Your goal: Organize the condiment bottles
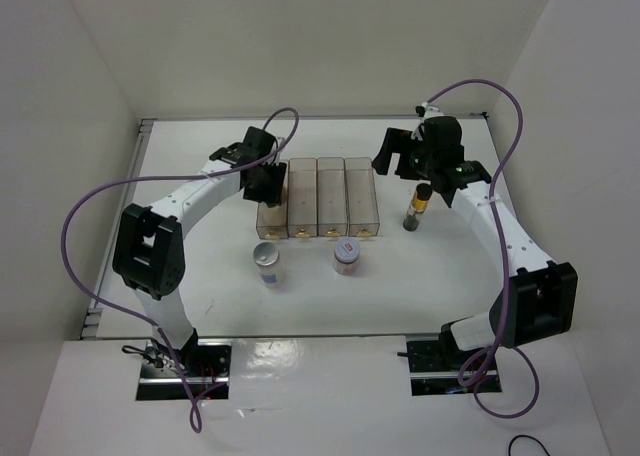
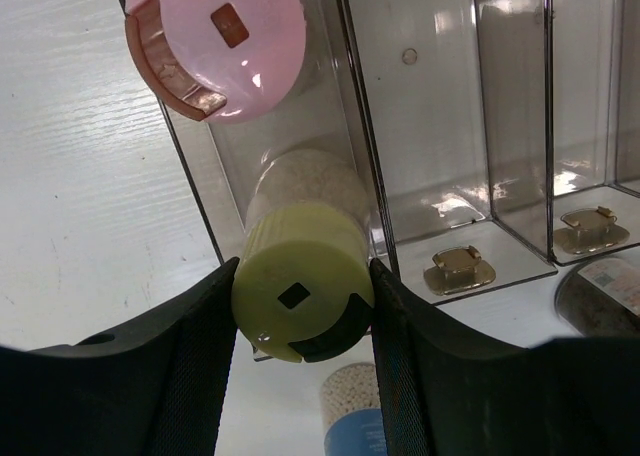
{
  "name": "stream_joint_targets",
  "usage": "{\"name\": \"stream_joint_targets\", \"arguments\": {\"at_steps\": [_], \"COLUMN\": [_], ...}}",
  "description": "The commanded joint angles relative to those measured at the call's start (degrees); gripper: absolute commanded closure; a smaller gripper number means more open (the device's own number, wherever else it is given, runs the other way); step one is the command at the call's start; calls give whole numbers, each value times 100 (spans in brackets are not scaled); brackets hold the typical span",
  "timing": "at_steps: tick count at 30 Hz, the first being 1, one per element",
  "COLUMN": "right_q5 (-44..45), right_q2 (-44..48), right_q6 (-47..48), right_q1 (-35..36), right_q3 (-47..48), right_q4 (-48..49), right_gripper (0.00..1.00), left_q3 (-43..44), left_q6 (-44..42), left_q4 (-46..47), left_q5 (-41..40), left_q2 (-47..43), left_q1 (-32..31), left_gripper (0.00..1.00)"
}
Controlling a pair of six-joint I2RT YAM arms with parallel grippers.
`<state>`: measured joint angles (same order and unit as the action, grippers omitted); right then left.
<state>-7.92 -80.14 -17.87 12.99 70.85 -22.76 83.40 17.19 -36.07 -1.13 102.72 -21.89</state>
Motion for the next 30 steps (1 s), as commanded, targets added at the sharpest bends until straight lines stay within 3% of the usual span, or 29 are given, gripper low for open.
{"name": "stream_joint_targets", "arguments": {"at_steps": [1, 5, 10, 13, 21, 30], "right_q5": [89, 89, 36, 36, 106, 519], "right_q2": [16, 16, 69, 121, 385, 1017], "right_q6": [108, 161, 161, 161, 161, -67], "right_q1": [54, 54, 54, 54, 239, 783], "right_q3": [78, 78, 78, 78, 245, -52], "right_q4": [106, 106, 53, 53, -176, -378], "right_gripper": [1, 1, 1, 1, 1, 1], "left_q3": [300, 300, 247, 247, 493, -647], "left_q6": [171, 223, 223, 223, 276, 171], "left_q4": [215, 154, 101, 48, -584, -1402], "left_q5": [-89, -291, -476, -634, -696, 148], "left_q2": [55, 108, 47, -85, -1207, -2914], "left_q1": [-61, -61, -114, -166, -395, -509], "left_gripper": [54, 47, 15, 7, 1, 1]}}
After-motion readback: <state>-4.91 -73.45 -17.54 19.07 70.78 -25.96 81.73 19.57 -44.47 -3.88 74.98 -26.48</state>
